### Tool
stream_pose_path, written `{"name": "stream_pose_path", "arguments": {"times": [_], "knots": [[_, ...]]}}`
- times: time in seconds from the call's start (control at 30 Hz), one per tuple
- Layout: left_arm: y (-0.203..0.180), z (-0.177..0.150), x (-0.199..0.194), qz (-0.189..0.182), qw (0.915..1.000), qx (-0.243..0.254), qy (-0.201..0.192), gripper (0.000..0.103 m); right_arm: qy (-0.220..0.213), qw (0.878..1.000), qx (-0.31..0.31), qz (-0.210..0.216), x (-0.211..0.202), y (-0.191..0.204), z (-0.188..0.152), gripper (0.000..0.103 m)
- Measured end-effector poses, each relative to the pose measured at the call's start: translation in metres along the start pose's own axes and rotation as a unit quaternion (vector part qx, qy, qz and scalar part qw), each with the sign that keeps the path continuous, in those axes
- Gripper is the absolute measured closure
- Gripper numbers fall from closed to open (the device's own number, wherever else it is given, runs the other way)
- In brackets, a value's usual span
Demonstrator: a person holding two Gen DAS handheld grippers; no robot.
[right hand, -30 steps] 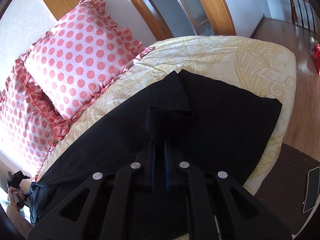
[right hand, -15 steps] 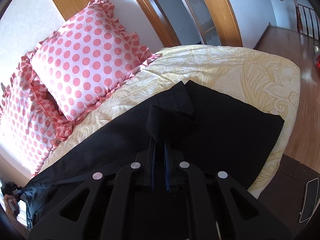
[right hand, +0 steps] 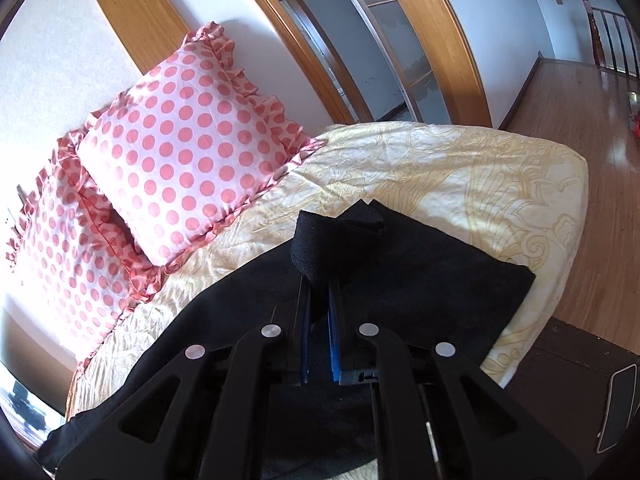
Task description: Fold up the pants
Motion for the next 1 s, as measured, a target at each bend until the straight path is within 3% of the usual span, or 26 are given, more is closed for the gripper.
{"name": "stream_pose_path", "arguments": {"times": [0.1,0.17,0.2,0.23,0.3,0.4,0.47,0.6,0.77,0.87,0.9,0.93,1.0], "knots": [[0.028,-0.028,0.005,0.018,0.9996,-0.007,0.019,0.089,0.006,1.0,0.0,-0.008,-0.002,-0.002,-0.003,0.095],[0.047,-0.039,0.006,0.028,0.9992,-0.016,0.025,0.082,0.016,1.0,0.002,-0.015,0.0,-0.004,-0.007,0.095],[0.052,-0.04,0.007,0.023,0.9991,-0.026,0.026,0.066,0.022,1.0,0.004,-0.016,0.0,-0.005,-0.008,0.094],[0.055,-0.04,0.005,0.017,0.9989,-0.036,0.025,0.044,0.027,0.999,0.008,-0.016,0.0,-0.006,-0.009,0.094],[0.064,-0.035,-0.002,0.0,0.9979,-0.064,0.008,0.021,0.035,0.999,0.016,-0.016,-0.003,-0.009,-0.011,0.088],[0.071,-0.022,-0.005,-0.021,0.9958,-0.089,0.003,0.019,0.039,0.999,0.034,-0.001,-0.011,-0.014,-0.014,0.068],[0.08,-0.012,0.003,-0.036,0.9921,-0.118,0.021,0.019,0.03,0.999,0.033,0.0,-0.019,-0.014,-0.015,0.065],[0.101,-0.004,0.026,-0.076,0.9752,-0.197,0.065,0.021,0.025,0.999,0.036,0.009,-0.028,-0.013,-0.016,0.065],[0.111,0.006,0.036,-0.101,0.9612,-0.246,0.074,0.03,0.018,0.999,0.026,0.013,-0.037,-0.007,-0.019,0.065],[0.12,0.01,0.041,-0.106,0.9549,-0.267,0.073,0.056,0.02,0.999,0.017,0.028,-0.039,0.002,-0.022,0.065],[0.124,0.011,0.04,-0.106,0.9537,-0.274,0.065,0.071,0.022,0.999,0.011,0.035,-0.04,0.007,-0.024,0.065],[0.127,0.012,0.036,-0.105,0.9544,-0.274,0.054,0.084,0.024,0.999,0.003,0.041,-0.04,0.011,-0.026,0.065],[0.128,0.016,0.019,-0.08,0.9651,-0.249,0.016,0.091,0.035,0.997,-0.02,0.06,-0.04,0.025,-0.032,0.065]]}}
Point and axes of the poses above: each gripper's, at about its wrist camera, not at the fingertips, and x roughly the way its jaws point, y to its left, z to its top, the point moved 1 cm from there along x, roughly the way its jaws point
